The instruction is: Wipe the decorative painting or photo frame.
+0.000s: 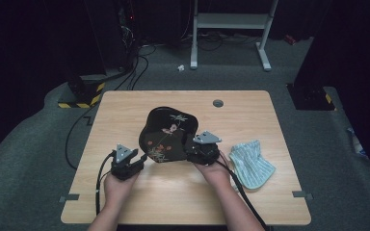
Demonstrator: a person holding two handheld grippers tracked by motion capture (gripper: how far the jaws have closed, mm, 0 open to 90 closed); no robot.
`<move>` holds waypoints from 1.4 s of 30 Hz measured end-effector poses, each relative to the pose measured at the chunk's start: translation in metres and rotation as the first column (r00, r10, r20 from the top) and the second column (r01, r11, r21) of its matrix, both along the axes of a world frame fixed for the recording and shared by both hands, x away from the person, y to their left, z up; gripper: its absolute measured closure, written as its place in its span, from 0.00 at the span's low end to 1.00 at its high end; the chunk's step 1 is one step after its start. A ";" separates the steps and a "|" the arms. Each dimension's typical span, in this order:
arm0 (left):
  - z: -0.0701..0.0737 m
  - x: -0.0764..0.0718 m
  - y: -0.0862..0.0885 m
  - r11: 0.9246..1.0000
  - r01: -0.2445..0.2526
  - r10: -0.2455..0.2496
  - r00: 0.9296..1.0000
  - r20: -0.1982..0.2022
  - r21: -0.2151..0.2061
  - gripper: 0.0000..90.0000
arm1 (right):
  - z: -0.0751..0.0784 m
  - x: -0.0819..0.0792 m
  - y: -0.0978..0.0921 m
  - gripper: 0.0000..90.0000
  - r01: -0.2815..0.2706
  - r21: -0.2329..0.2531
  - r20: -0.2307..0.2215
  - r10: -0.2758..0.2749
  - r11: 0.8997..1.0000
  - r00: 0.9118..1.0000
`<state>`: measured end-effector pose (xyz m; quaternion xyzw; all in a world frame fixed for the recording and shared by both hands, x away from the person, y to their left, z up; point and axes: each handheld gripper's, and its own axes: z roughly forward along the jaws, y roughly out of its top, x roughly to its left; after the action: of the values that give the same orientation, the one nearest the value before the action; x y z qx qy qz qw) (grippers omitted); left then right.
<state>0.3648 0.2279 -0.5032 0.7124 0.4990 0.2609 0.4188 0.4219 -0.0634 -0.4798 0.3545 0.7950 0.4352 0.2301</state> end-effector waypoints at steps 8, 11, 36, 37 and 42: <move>-0.003 0.004 0.000 1.000 0.002 -0.002 1.000 -0.012 -0.004 0.62 | 0.000 -0.007 0.004 0.37 -0.010 -0.015 0.006 0.010 1.000 1.000; -0.003 0.002 -0.002 1.000 0.013 -0.013 1.000 -0.010 -0.006 0.62 | 0.001 -0.009 0.003 0.41 -0.002 -0.021 0.019 0.002 1.000 1.000; -0.031 -0.061 0.055 0.991 0.065 -0.046 0.986 -0.163 0.115 0.23 | -0.047 -0.082 -0.067 0.24 0.084 -0.159 -0.176 -0.112 0.984 0.978; -0.032 -0.063 0.056 0.991 0.069 -0.049 0.984 -0.169 0.117 0.20 | -0.048 -0.083 -0.067 0.24 0.086 -0.157 -0.178 -0.114 0.984 0.977; -0.032 -0.066 0.061 0.991 0.063 -0.042 0.983 -0.179 0.116 0.14 | -0.050 -0.088 -0.068 0.23 0.024 -0.137 -0.180 -0.049 0.990 0.982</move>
<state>0.2991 0.2892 -0.5352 0.7698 0.4983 0.2157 0.3356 0.3343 -0.1314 -0.5294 0.3912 0.8335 0.3421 0.1875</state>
